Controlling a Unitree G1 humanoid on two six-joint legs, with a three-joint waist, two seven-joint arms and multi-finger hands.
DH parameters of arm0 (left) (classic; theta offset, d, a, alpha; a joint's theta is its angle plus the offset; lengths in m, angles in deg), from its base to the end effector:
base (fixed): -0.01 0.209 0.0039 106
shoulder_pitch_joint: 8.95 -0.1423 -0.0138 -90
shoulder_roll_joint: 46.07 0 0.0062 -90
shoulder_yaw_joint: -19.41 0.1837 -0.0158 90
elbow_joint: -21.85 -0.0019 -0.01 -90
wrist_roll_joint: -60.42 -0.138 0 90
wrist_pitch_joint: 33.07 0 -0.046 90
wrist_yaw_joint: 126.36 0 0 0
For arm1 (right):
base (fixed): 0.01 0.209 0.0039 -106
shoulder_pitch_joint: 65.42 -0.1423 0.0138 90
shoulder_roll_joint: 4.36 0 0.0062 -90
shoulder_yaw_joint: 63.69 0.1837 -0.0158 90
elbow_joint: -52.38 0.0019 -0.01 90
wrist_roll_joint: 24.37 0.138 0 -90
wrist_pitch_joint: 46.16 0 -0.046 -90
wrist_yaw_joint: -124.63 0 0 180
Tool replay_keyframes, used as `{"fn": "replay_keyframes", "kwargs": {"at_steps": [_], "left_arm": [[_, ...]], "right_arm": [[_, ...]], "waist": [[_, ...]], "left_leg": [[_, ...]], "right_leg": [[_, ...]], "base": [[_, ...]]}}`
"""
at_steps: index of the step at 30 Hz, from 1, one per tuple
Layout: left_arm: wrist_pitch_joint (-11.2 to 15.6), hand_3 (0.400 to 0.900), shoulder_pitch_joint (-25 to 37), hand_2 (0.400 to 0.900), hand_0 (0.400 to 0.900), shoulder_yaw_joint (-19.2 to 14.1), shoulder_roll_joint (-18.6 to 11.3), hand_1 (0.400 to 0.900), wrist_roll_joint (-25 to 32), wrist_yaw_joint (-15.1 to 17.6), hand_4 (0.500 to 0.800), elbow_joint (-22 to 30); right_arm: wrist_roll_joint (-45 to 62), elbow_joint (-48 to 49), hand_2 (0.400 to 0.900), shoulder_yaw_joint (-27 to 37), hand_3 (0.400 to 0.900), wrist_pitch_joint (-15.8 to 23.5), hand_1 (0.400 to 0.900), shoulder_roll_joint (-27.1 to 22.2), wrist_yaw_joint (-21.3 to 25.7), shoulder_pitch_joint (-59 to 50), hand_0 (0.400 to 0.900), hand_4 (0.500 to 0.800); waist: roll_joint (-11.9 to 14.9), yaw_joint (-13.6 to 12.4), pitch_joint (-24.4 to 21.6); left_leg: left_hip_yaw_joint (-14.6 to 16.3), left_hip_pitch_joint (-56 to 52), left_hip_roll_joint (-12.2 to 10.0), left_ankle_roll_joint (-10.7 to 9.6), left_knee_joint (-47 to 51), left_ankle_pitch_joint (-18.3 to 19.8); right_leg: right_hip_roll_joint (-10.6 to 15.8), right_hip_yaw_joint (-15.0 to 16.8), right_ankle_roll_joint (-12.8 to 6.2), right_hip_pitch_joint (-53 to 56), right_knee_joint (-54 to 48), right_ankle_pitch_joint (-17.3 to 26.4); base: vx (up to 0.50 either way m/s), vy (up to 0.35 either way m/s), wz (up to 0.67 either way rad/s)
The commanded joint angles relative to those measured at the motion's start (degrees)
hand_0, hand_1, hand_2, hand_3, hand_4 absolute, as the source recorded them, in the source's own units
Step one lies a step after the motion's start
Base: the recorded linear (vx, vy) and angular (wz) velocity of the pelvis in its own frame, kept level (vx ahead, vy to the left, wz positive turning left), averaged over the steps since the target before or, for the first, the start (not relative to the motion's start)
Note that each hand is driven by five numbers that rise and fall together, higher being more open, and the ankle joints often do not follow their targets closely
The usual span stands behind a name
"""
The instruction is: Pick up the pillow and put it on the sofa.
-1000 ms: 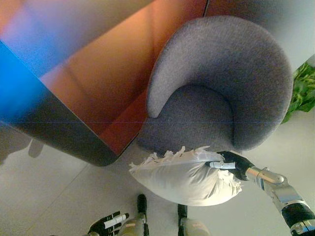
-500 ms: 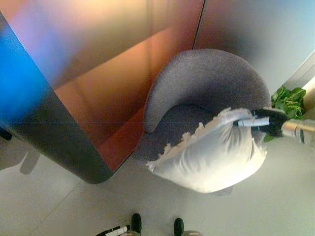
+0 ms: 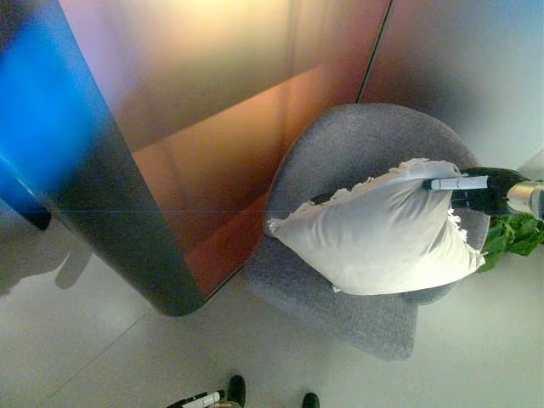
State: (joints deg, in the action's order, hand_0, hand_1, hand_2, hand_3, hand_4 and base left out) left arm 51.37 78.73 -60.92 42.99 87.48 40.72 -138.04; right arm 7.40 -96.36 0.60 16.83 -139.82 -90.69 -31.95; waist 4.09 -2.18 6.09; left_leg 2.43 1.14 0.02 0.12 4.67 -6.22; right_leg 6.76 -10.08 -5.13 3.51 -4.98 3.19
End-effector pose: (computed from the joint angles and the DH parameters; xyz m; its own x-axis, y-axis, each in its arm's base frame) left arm 0.0536 0.2417 -0.1141 0.2674 -0.0177 -0.9634 -0.2227 0.9716 -0.0797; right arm 0.2840 -0.3782 0.2153 0.8483 -0.0480 -0.5274 -0.0719 0.9762 -0.2044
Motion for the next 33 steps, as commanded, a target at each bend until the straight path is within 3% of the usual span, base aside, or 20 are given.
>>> {"fn": "replay_keyframes", "kwargs": {"at_steps": [1, 2, 10, 33], "left_arm": [[-1.3, 0.9, -2.3, 0.9, 0.9, 3.2, -2.2, 0.9, -3.7, 0.8, 0.8, -4.8], [-1.2, 0.9, -2.3, 0.9, 0.9, 3.1, -2.2, 0.9, -3.7, 0.8, 0.8, -4.8], [0.9, 0.9, -2.4, 0.9, 0.9, 3.2, -2.1, 0.9, -3.3, 1.1, 0.8, -5.2], [1.0, 0.9, -2.5, 0.9, 0.9, 2.7, -3.0, 0.9, -4.4, -0.7, 0.8, -4.7]], "right_arm": [[2.1, -3.6, 0.4, 0.9, 0.4, 1.2, 0.4, -1.2, 3.4, -16.2, 0.4, 0.5], [1.2, -4.7, 0.9, 1.2, 0.9, 0.5, 0.9, -0.9, 5.7, -16.1, 0.9, 0.8], [0.2, -11.6, 0.9, -0.5, 0.9, 0.0, 0.9, -2.2, 9.9, -19.2, 0.9, 0.8], [-4.1, -13.7, 0.9, 0.5, 0.9, -1.0, 0.9, -6.6, 7.8, -16.2, 0.9, 0.8]], "waist": [[2.1, -2.2, -3.1], [1.9, -2.4, -3.0], [1.4, -3.4, -1.8], [1.7, -2.9, -2.0]], "left_leg": [[3.5, -4.9, 1.4, -2.7, -0.2, 8.8], [3.3, -4.7, 1.4, -2.7, -0.2, 8.8], [2.2, -3.7, 1.6, -2.8, 0.2, 8.5], [2.8, -4.1, 1.3, -2.9, 0.2, 9.0]], "right_leg": [[-2.7, -1.3, -0.71, -0.1, 0.7, -2.0], [-2.7, -1.3, -0.71, -0.2, 0.7, -2.0], [-2.6, -1.7, -0.6, -0.9, 0.4, -2.1], [-2.5, -1.6, -0.62, -0.6, 0.1, -2.4]], "base": [[0.0, 0.0, 0.12], [-0.01, 0.002, 0.09], [-0.02, 0.002, 0.08], [0.0, 0.0, 0.0]]}}
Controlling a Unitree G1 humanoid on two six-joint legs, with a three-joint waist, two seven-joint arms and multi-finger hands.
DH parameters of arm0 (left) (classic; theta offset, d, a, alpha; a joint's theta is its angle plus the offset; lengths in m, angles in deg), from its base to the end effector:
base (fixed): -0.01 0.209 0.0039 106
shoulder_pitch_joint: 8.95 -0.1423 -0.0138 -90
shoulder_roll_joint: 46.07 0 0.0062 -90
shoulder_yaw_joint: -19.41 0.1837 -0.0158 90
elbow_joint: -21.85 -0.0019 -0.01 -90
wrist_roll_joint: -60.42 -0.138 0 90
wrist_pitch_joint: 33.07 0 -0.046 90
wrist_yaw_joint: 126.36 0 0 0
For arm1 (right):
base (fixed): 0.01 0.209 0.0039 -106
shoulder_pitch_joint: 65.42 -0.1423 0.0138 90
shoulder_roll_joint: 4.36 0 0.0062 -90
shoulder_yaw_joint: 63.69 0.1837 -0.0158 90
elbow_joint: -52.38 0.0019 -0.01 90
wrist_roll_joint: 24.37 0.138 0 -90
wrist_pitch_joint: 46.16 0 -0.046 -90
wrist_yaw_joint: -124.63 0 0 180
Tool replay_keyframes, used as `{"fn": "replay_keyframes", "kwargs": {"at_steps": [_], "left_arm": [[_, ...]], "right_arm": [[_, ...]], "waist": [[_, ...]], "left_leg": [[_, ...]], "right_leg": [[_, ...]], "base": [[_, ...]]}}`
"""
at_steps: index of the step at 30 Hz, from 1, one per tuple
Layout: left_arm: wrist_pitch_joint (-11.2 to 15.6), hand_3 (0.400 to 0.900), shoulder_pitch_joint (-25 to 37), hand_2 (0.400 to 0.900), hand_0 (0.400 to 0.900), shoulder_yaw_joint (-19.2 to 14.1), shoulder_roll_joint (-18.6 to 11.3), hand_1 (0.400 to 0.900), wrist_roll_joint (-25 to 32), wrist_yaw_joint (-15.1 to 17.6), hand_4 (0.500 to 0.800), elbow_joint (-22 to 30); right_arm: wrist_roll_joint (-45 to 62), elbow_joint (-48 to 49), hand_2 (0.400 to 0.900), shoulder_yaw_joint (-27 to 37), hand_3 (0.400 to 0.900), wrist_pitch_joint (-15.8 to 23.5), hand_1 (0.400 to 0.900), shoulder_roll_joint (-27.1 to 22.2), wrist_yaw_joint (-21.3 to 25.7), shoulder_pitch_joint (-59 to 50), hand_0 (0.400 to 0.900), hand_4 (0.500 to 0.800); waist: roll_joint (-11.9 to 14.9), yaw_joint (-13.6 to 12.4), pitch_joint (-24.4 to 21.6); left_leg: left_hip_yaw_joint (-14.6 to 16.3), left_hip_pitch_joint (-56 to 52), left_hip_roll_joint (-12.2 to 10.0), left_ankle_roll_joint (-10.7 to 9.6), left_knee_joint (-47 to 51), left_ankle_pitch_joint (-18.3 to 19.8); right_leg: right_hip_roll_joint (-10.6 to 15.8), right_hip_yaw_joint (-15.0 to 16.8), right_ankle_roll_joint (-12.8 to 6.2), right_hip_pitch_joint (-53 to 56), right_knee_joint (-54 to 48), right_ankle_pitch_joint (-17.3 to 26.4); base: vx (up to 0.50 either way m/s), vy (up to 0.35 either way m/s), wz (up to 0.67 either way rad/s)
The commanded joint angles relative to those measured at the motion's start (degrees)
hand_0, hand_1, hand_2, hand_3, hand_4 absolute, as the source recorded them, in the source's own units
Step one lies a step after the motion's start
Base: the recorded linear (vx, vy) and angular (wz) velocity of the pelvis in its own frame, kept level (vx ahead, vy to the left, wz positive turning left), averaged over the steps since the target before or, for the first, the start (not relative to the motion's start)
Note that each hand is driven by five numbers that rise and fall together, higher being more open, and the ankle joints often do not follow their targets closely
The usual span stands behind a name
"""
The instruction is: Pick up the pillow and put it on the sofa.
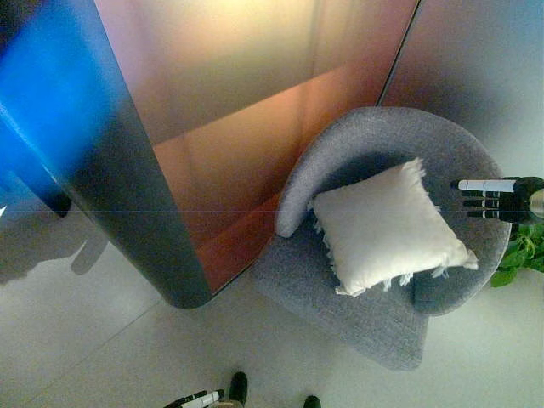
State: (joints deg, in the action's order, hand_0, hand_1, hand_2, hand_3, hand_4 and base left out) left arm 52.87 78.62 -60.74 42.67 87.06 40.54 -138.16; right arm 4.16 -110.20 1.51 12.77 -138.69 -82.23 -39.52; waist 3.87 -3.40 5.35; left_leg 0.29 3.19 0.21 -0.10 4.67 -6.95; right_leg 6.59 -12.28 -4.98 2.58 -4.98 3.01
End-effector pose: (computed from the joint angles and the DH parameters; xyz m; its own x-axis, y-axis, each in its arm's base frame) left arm 0.0536 0.2438 -0.1135 0.2856 -0.0098 -0.9583 -0.2081 0.9754 -0.0720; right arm 0.2753 -0.3936 0.2217 0.7767 -0.2981 -0.5549 0.2221 0.9539 -0.2016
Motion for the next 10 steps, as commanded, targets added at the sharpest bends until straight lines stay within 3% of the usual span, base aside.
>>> {"fn": "replay_keyframes", "kwargs": {"at_steps": [1, 8, 10], "left_arm": [[-0.5, 0.9, -2.3, 0.9, 0.9, 2.6, -2.5, 0.9, -4.1, -0.4, 0.8, -4.5], [0.0, 0.9, -1.8, 0.9, 0.9, 2.3, -2.4, 0.9, -4.6, -0.4, 0.8, -4.6], [0.4, 0.9, -1.4, 0.9, 0.9, 1.8, -2.3, 0.9, -4.7, -0.2, 0.8, -4.5]], "right_arm": [[-1.1, 0.0, 0.9, 0.0, 0.9, 3.2, 0.9, -7.9, -0.9, -8.0, 0.9, 0.8], [-0.9, 0.4, 0.9, 3.7, 0.9, 5.8, 0.9, -8.5, -3.3, -2.9, 0.9, 0.8], [-1.6, 1.7, 0.9, 6.3, 0.9, 8.2, 0.9, -7.7, -4.7, 2.2, 0.9, 0.8]], "waist": [[1.8, -1.6, -1.4], [1.5, -0.8, -1.9], [1.4, -0.2, -2.1]], "left_leg": [[5.0, -6.3, 1.1, -2.7, 0.2, 9.8], [5.7, -6.7, 0.9, -2.8, 0.2, 10.1], [6.0, -6.9, 0.9, -2.8, 0.1, 10.2]], "right_leg": [[-2.3, 0.6, -0.81, 0.3, 0.2, -2.2], [-2.1, 0.8, -0.99, 0.4, 0.2, -2.3], [-2.0, 1.1, -1.14, 0.4, 0.3, -2.3]], "base": [[-0.02, -0.005, -0.03], [-0.04, 0.008, -0.05], [-0.04, 0.027, -0.09]]}}
